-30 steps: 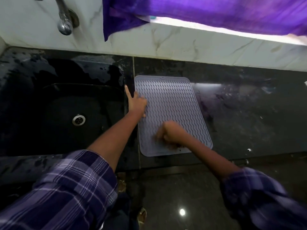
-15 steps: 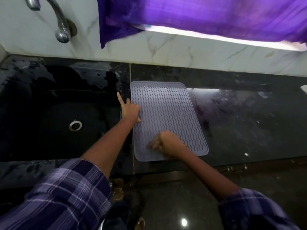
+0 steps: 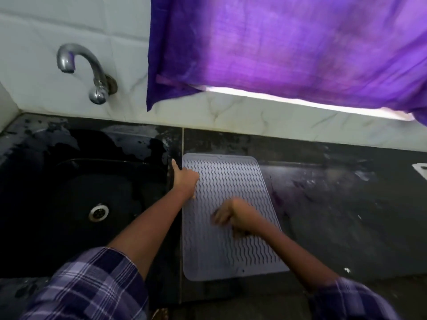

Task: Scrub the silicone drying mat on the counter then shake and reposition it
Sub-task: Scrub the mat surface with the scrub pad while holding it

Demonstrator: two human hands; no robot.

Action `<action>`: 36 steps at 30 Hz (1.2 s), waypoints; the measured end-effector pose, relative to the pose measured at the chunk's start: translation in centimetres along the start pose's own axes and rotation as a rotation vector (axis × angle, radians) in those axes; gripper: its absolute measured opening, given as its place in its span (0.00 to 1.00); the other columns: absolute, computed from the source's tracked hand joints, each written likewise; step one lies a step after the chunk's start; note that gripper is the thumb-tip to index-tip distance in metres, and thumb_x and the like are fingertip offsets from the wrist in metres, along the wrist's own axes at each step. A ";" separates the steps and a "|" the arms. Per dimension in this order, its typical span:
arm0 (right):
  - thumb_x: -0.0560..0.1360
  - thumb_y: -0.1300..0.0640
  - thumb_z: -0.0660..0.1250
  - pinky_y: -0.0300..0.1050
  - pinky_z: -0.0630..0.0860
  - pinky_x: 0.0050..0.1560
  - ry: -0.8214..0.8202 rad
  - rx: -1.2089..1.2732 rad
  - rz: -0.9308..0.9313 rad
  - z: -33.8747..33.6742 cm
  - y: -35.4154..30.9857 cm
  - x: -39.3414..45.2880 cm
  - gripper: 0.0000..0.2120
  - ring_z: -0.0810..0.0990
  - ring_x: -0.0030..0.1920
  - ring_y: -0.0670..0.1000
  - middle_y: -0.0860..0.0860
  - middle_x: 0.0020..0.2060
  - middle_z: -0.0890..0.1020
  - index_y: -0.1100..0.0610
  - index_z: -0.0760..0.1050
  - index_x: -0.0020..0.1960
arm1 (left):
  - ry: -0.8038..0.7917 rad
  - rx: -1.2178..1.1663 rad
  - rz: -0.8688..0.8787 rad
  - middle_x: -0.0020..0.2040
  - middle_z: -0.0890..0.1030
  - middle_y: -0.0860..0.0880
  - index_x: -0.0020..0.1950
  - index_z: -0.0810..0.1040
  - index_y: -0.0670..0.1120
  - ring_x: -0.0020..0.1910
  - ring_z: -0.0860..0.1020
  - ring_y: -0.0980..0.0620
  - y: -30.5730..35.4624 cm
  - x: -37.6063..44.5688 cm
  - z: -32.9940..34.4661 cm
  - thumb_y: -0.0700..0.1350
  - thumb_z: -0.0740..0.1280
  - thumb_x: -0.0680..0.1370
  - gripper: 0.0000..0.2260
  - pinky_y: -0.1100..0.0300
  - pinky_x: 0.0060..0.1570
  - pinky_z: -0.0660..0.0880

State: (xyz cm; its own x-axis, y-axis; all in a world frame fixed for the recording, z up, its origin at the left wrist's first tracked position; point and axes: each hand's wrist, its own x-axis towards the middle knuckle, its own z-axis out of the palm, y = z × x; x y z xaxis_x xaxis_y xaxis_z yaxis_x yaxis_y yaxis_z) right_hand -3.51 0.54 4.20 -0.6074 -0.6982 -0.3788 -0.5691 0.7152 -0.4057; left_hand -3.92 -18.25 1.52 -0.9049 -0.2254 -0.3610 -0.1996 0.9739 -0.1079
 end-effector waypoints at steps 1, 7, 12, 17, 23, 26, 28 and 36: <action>0.72 0.67 0.68 0.33 0.80 0.54 0.088 0.034 0.034 -1.7 0.1 2.2 0.08 0.84 0.50 0.45 0.51 0.52 0.85 0.61 0.83 0.49 | 0.011 -0.021 0.009 0.55 0.81 0.48 0.50 0.77 0.48 0.65 0.73 0.45 -0.1 1.1 -0.5 0.53 0.74 0.72 0.13 0.29 0.71 0.44; 0.70 0.63 0.71 0.51 0.79 0.55 0.403 -0.129 0.201 -6.0 2.7 15.6 0.11 0.81 0.51 0.55 0.56 0.48 0.84 0.59 0.79 0.52 | -0.018 0.087 0.041 0.73 0.68 0.47 0.75 0.64 0.50 0.77 0.56 0.40 -0.2 6.7 -1.8 0.61 0.72 0.70 0.37 0.27 0.69 0.43; 0.76 0.61 0.61 0.51 0.73 0.57 0.422 -0.373 0.149 -4.6 4.0 21.2 0.12 0.74 0.57 0.60 0.58 0.55 0.79 0.59 0.78 0.58 | -0.075 0.112 0.049 0.70 0.72 0.50 0.72 0.67 0.53 0.76 0.57 0.40 -0.7 8.9 -1.1 0.65 0.72 0.67 0.37 0.26 0.67 0.37; 0.76 0.59 0.63 0.50 0.74 0.59 0.369 -0.247 0.214 -2.2 4.2 17.7 0.09 0.78 0.56 0.57 0.57 0.52 0.82 0.60 0.80 0.52 | -0.112 0.155 0.051 0.68 0.74 0.50 0.73 0.65 0.54 0.75 0.60 0.41 -0.7 8.3 -1.7 0.69 0.72 0.63 0.43 0.25 0.66 0.37; 0.72 0.58 0.69 0.49 0.76 0.59 -0.110 -0.270 0.150 -2.1 2.8 10.1 0.11 0.78 0.55 0.54 0.55 0.53 0.81 0.57 0.80 0.54 | -0.079 0.109 0.036 0.64 0.77 0.50 0.71 0.68 0.53 0.74 0.61 0.41 -0.6 7.8 -1.7 0.68 0.72 0.65 0.39 0.24 0.66 0.37; 0.74 0.57 0.68 0.49 0.80 0.54 0.034 -0.212 0.158 -6.4 2.3 14.6 0.06 0.83 0.48 0.52 0.53 0.45 0.84 0.57 0.83 0.47 | -0.059 0.081 0.032 0.68 0.73 0.52 0.72 0.66 0.54 0.75 0.59 0.40 -0.8 7.6 -1.4 0.68 0.71 0.65 0.40 0.23 0.65 0.38; 0.74 0.58 0.67 0.51 0.80 0.54 0.203 -0.214 0.180 -7.2 1.9 17.8 0.07 0.83 0.48 0.55 0.56 0.46 0.85 0.58 0.82 0.49 | -0.049 0.071 0.031 0.71 0.70 0.53 0.74 0.63 0.55 0.76 0.57 0.40 -0.9 7.6 -1.2 0.69 0.71 0.65 0.42 0.23 0.65 0.39; 0.73 0.62 0.68 0.49 0.74 0.61 0.072 -0.162 0.105 -0.6 2.4 9.8 0.09 0.76 0.56 0.51 0.49 0.53 0.83 0.52 0.82 0.50 | -0.127 0.124 0.108 0.78 0.57 0.53 0.79 0.51 0.56 0.78 0.49 0.38 -1.7 7.5 -1.9 0.71 0.69 0.65 0.49 0.23 0.65 0.39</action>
State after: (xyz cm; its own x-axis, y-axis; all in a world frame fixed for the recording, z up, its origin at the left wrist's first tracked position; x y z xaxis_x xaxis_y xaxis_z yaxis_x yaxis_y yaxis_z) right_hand -11.16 -4.62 0.00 -0.7027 -0.6199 -0.3492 -0.5791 0.7835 -0.2255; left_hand -11.06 -21.58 0.78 -0.8625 -0.1287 -0.4895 -0.0486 0.9837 -0.1729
